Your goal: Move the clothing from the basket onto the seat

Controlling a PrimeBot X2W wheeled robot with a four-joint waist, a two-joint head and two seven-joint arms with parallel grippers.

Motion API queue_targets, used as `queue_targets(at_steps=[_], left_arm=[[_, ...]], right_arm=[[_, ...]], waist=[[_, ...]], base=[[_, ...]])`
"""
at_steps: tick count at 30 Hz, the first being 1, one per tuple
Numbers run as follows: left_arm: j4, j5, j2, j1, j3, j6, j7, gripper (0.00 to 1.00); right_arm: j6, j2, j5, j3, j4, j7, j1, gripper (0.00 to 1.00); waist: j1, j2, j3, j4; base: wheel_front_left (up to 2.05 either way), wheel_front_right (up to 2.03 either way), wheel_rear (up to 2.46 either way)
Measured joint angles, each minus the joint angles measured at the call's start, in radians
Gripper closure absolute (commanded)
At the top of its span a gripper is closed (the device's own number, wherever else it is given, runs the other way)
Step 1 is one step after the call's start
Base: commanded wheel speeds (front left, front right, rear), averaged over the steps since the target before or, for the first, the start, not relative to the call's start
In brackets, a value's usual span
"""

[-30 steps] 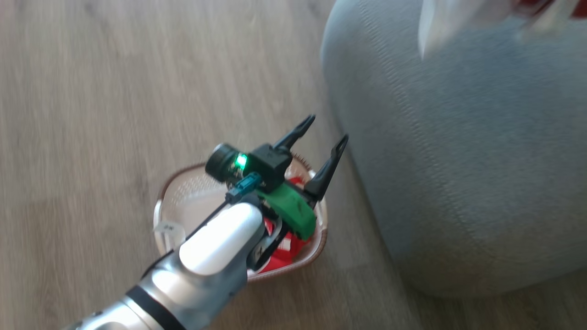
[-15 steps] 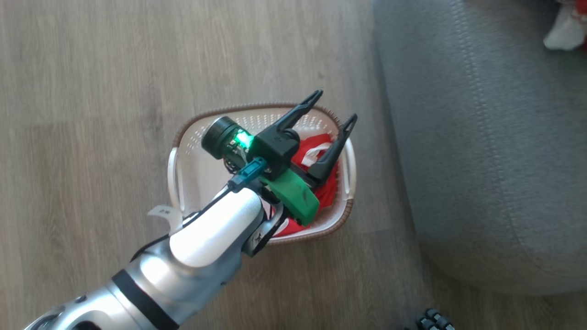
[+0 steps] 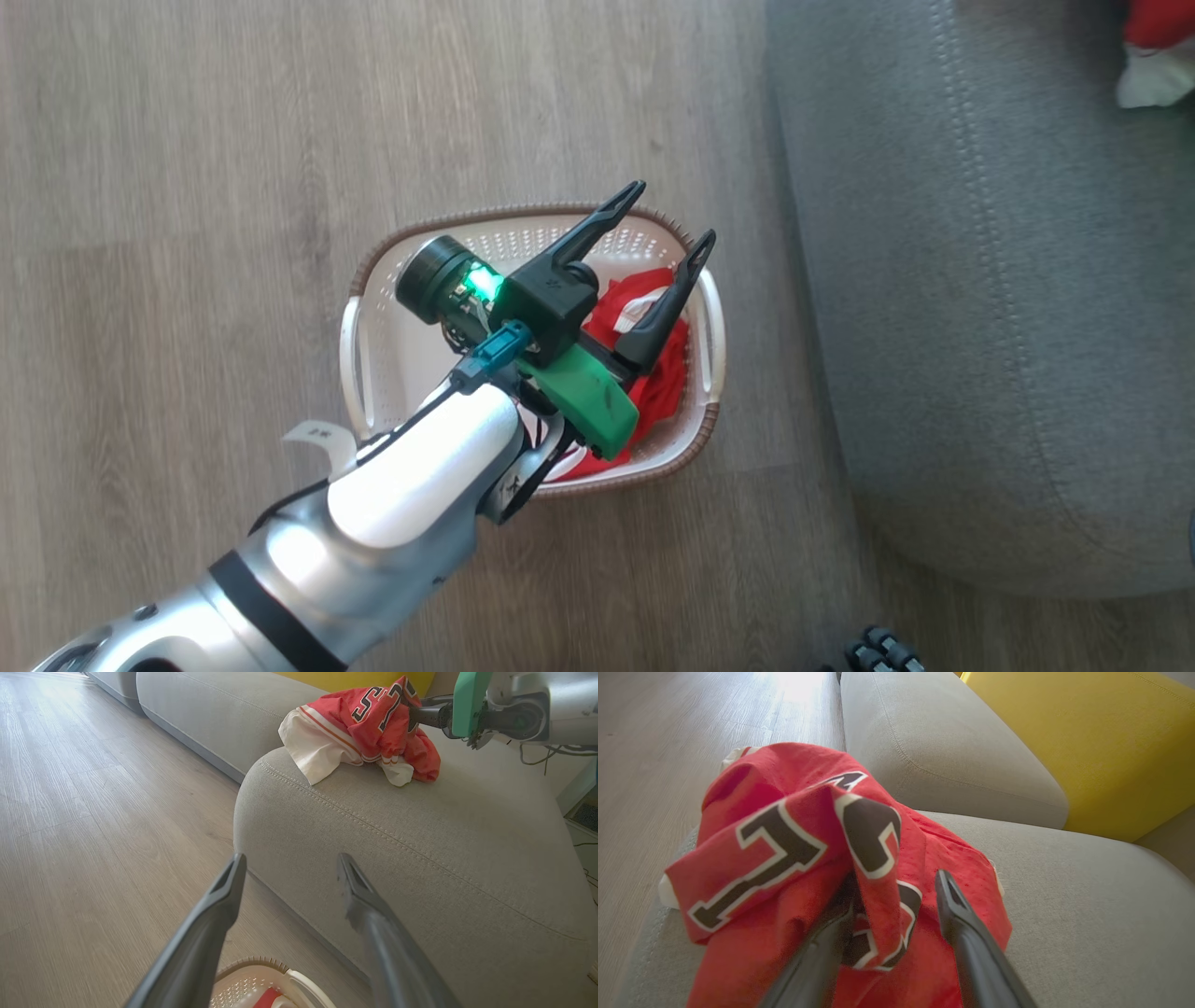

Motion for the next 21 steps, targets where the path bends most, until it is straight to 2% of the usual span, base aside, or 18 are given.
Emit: queue_targets(at_steps=[6, 9, 21], left_arm=[[0.004, -0.028, 0.010, 0.022, 0.015, 0.006, -0.019, 0.00], [0.009, -0.045, 0.014, 0.054, 0.027, 0.010, -0.035, 0.00], [0.023, -0.129, 0.085, 0.200, 0.146, 0.057, -0.081, 0.00]], right_arm=[[0.000, 0.012, -0.002, 0.013, -0.007, -0.004, 0.020, 0.00], [0.000, 0.023, 0.026, 0.041, -0.054, -0.006, 0.076, 0.00], [0.000, 0.048, 0.230, 0.252, -0.203, -0.008, 0.247, 0.00]], waist=[[0.0000, 0.0000, -0.037, -0.022], [0.0000, 0.0000, -0.070, -0.031], [0.0000, 0.0000, -0.253, -0.036]], base=[[0.00, 0.00, 0.00], [0.00, 0.00, 0.00], [0.00, 0.00, 0.00]])
